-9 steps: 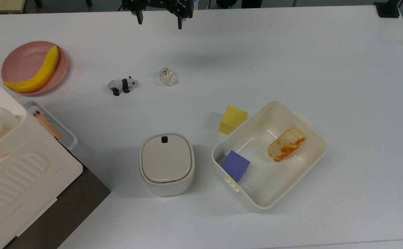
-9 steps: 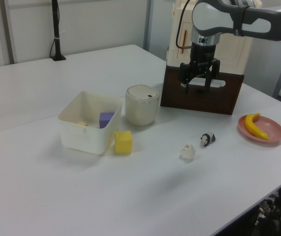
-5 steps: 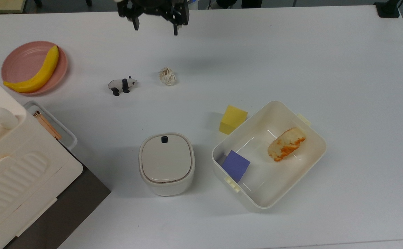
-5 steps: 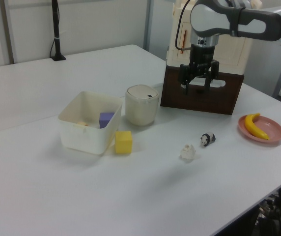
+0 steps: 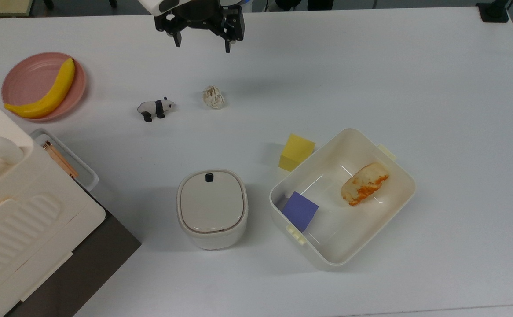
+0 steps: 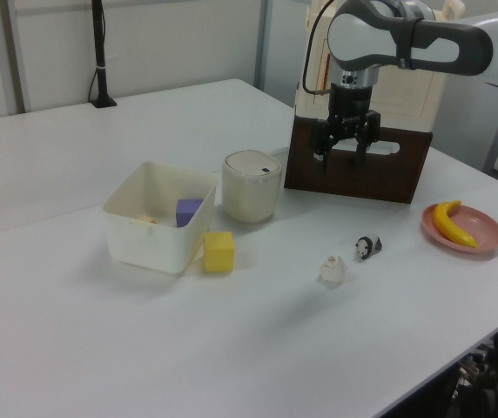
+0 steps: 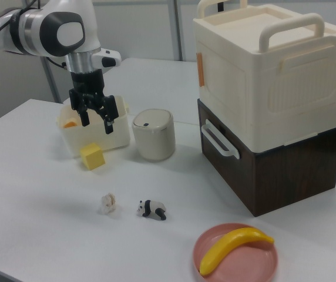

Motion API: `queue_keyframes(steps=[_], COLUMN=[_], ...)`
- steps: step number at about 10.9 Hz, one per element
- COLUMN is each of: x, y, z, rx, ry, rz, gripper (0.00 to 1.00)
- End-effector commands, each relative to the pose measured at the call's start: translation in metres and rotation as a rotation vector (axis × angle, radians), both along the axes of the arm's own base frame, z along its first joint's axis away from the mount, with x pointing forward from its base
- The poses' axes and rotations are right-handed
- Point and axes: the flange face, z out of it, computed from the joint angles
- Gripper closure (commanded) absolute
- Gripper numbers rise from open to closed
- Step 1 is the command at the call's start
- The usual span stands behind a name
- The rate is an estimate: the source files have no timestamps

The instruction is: Open the trash can

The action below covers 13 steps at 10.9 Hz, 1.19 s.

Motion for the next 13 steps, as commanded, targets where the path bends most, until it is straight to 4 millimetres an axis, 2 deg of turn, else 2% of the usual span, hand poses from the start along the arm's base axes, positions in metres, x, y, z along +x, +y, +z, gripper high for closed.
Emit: queue_keyframes(steps=[1,5,8,13], x=[-0.004,-0.006,0.001,0.001], y=[0.013,0.014,0.007,0.004], z=[0.004,-0.017,-0.044,-0.078], rx=[-0.001,-0.010,-0.044,-0.064], ry=[0.019,0.051,0.096,0.089], rz=[0.040,0.057,0.157,0.170], gripper=[0.00,0.00,0.00,0.00])
